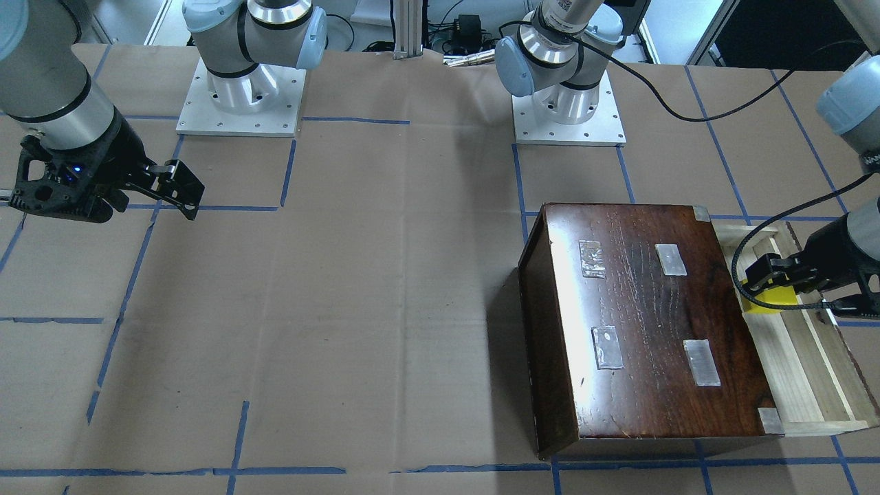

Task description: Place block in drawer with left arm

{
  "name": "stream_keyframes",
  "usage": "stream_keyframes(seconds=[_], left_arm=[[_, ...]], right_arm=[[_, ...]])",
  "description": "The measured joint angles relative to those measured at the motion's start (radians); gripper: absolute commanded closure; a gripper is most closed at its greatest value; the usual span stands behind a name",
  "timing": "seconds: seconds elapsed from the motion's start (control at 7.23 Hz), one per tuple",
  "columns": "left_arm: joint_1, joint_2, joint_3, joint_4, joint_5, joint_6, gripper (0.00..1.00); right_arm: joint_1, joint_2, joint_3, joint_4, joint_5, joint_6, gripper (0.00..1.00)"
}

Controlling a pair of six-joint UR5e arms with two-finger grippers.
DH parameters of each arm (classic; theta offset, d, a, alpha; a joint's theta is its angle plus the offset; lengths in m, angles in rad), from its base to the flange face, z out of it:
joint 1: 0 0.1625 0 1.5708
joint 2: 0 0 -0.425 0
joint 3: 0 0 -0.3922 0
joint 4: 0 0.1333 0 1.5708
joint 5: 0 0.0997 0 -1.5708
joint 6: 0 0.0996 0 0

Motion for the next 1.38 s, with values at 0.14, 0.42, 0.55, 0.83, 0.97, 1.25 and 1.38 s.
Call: stream_keyframes(seconds=[0.14, 0.42, 0.55, 0.83, 0.97, 1.25, 1.38], left_arm=[[-0.001, -0.008, 0.001, 0.026, -0.018, -0.001, 0.02], [-0.002, -0.005, 0.007, 0.066, -0.045, -0.002, 0.02], [-0.002, 0.011, 0.017, 0.067, -0.046, -0.001, 0.02], [-0.002, 0.069, 0.025, 0.044, -0.038, -0.016, 0.02], [-0.005, 0.098, 0.023, 0.022, -0.038, -0.054, 0.02], [-0.057, 0.173, 0.008, -0.022, -0.037, -0.175, 0.02], [-0.109, 0.202, 0.005, -0.043, -0.036, -0.259, 0.02]], right_arm=[[0.000, 0.000, 0.000, 0.000, 0.000, 0.000, 0.00], [0.000, 0.000, 0.000, 0.000, 0.000, 0.000, 0.00], [0.000, 0.000, 0.000, 0.000, 0.000, 0.000, 0.00], [0.000, 0.000, 0.000, 0.000, 0.000, 0.000, 0.00], [0.000, 0.000, 0.000, 0.000, 0.000, 0.000, 0.00], [0.000, 0.000, 0.000, 0.000, 0.000, 0.000, 0.00], [0.000, 0.000, 0.000, 0.000, 0.000, 0.000, 0.00]])
